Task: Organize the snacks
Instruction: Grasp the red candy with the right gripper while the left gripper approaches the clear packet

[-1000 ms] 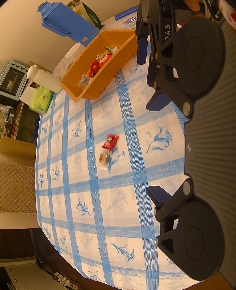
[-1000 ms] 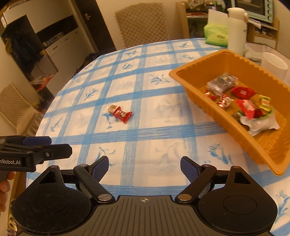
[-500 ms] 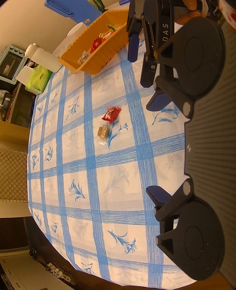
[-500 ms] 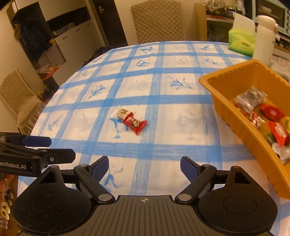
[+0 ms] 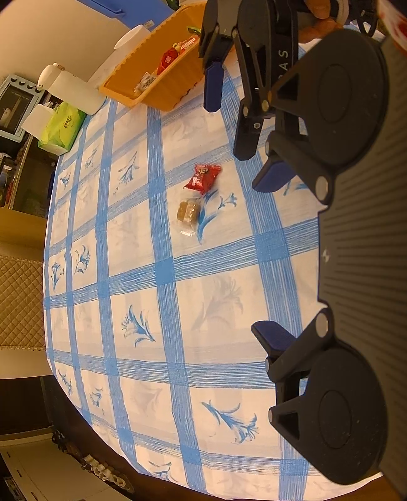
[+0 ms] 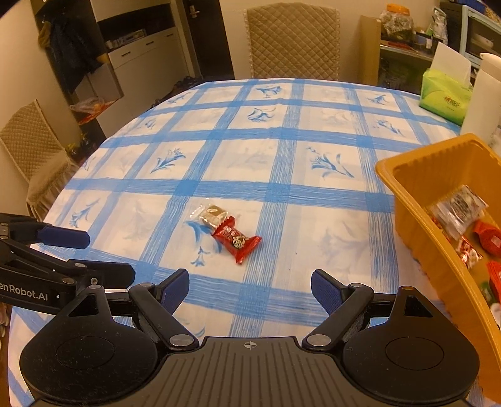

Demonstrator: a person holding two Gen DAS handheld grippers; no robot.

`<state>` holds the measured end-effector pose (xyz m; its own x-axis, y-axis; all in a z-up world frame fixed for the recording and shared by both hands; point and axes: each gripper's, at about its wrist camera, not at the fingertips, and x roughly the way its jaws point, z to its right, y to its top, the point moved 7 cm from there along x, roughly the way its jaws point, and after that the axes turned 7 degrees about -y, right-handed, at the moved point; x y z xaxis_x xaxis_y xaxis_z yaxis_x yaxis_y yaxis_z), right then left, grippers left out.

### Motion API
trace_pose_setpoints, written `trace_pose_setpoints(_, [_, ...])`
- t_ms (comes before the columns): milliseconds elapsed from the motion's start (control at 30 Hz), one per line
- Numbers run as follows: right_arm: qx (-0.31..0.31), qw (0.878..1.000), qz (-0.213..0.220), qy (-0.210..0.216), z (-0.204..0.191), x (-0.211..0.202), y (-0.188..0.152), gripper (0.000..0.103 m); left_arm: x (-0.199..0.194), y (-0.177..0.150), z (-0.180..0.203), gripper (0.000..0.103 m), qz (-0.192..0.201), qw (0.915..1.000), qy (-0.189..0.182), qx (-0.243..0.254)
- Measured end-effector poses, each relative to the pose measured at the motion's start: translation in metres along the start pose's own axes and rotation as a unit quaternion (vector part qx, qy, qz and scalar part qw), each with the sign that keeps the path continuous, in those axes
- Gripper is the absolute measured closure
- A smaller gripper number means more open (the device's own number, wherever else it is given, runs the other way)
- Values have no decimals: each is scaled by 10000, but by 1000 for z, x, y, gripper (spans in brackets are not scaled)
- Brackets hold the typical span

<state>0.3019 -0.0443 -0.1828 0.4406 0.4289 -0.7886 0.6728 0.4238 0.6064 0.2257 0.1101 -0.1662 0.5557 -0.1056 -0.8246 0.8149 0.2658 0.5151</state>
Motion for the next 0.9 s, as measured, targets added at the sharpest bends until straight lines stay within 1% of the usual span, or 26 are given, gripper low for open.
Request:
trace_pose_setpoints(233, [-176,9998,75,31,-2,11,9,19,8,10,-5,15,22,10000,23,61])
trace_pose_setpoints(367, [-365,9993,100,50,-5,18,14,30,15,14,-7,15,-5,10000,13,92])
trace_pose_setpoints(533, [-675,9975,180,48,-11,27,18,39,22,18,-9,16,-28,9999,7,149])
trace_pose_setpoints(600, [-825,9964,212,34,-14,30,20,45,24,19,-9,16,-40,9998,10,171])
trace_pose_setpoints(900, [-1245,9918,283,37,-21,41,23,59,33,24,-13,16,-84,9995,27,303])
